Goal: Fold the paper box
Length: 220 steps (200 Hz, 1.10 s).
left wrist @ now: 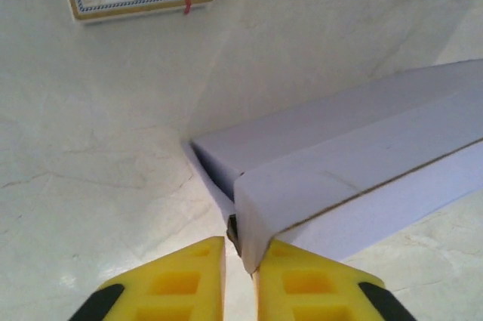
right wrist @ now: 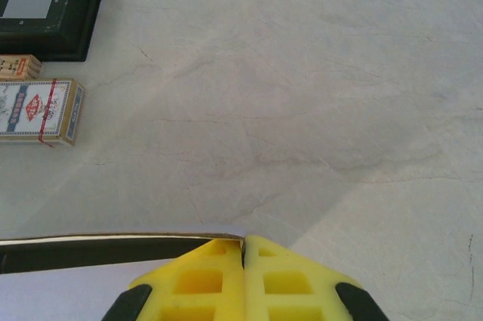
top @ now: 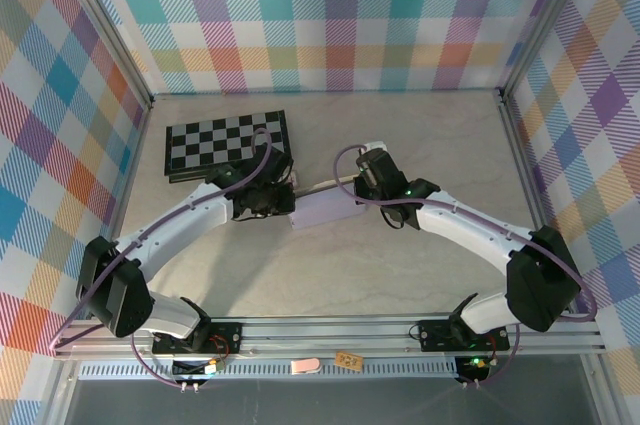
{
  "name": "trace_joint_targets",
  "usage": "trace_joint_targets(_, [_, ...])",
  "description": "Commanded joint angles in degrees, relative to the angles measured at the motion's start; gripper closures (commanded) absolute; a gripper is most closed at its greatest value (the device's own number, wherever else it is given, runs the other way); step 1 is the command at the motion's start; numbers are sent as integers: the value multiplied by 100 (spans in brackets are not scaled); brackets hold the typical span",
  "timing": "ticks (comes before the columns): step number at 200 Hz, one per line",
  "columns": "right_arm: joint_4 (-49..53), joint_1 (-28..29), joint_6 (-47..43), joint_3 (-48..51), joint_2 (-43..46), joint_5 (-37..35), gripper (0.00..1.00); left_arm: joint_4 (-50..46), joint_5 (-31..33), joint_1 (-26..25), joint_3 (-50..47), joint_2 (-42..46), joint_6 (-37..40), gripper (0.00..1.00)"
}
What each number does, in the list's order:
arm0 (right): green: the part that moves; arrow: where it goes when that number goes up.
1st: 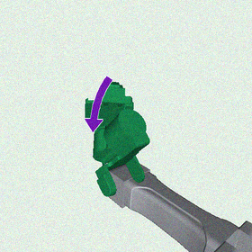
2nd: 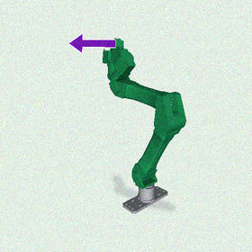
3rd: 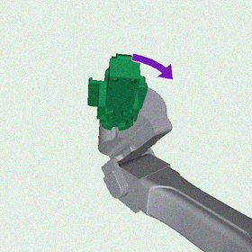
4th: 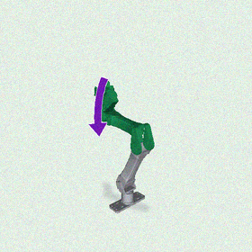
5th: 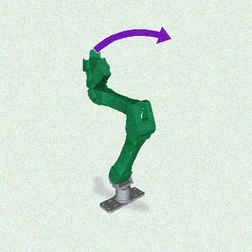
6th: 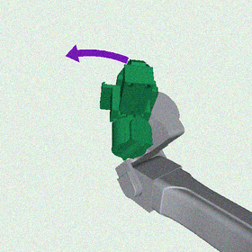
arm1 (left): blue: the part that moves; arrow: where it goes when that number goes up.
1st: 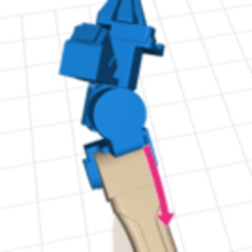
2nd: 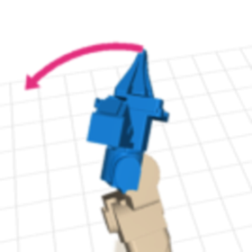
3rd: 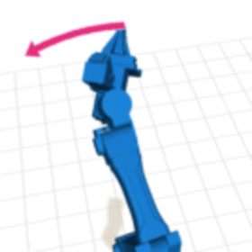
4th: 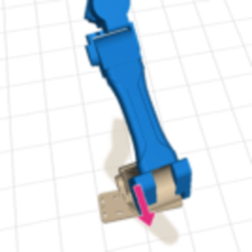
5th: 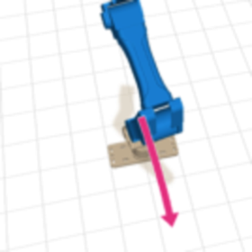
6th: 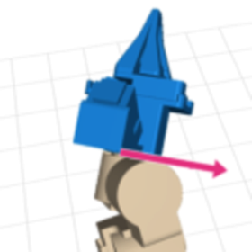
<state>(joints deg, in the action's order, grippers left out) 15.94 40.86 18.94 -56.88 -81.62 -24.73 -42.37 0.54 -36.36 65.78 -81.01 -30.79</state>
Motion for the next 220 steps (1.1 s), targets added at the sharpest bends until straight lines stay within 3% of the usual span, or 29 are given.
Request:
trace_joint_targets(1, [788, -10, 85, 90, -240, -63, 100, -784, -6, -47, 150, -68, -87, 80])
trace_joint_targets(50, [779, -10, 112, 116, -231, -38, 100, -829, -34, -38, 435, -117, -61, 80])
trace_joint_targets(92, [783, -7, 97, 125, -209, -40, 100, -1030, 41, -22, 879, -34, 251, 69])
trace_joint_targets(113, [779, -11, 92, 108, -220, -18, 100, -1048, 7, 224, 1083, -106, 568, 65])
trace_joint_targets(135, [784, -13, 92, 98, -240, -13, 100, -945, -382, 568, 1366, -393, 869, 65])
trace_joint_targets(157, [798, -8, 79, 90, -239, -14, 100, -1127, -431, 604, 1850, -846, 1360, 69])
trace_joint_targets(220, [821, -8, 75, 72, -222, -22, 100, -1529, -18, 621, 2428, -1445, 2141, 74])
